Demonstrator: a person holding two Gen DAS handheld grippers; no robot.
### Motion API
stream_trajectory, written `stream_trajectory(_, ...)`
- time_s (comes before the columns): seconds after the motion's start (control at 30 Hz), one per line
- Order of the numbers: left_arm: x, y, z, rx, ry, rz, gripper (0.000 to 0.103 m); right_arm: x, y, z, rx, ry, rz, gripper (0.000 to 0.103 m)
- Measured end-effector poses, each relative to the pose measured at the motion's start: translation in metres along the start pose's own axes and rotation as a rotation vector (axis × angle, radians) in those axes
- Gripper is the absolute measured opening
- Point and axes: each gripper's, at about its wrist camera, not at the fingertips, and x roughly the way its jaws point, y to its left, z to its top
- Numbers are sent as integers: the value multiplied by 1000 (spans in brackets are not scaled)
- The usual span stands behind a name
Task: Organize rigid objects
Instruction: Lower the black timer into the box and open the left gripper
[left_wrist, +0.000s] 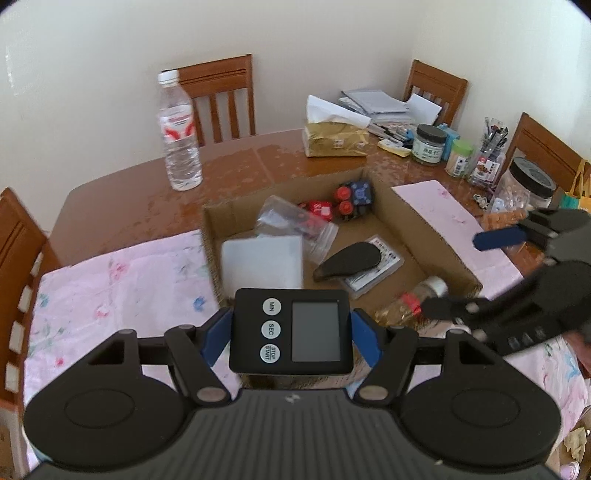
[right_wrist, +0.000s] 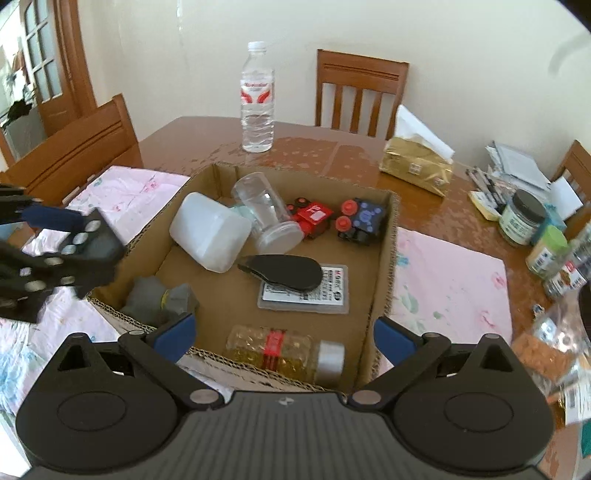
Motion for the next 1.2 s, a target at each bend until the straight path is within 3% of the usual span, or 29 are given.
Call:
stream_trajectory(0.33, 49, -29, 19, 25, 6, -23, 70, -11, -10, -8, 34, 4, -53, 103)
stream_trajectory(0.4, 49, -31, 18, 15, -12, -20, 78, -12, -11, -9, 37, 5, -59, 103)
stream_trajectory(0.47, 44, -33, 18, 15, -37, 1, 94, -13, -13, -9, 45, 7, -59, 103)
stream_trajectory(0.6, 28, -32, 17, 17, -74, 77, 96, -14, -13, -6, 63, 21, -74, 103)
stream_trajectory(0.83, -1, -19, 13, -110, 11, 172, 96, -20, -5, 2, 111, 69, -136, 103)
stream_trajectory(1.0, -15, -10, 7, -207, 89, 188, 96, -28, 3, 8, 135, 94, -179, 103)
stream_trajectory(1.2, -28, -12, -1, -224, 121, 231, 96, -40, 8, 10, 162, 108, -189, 103)
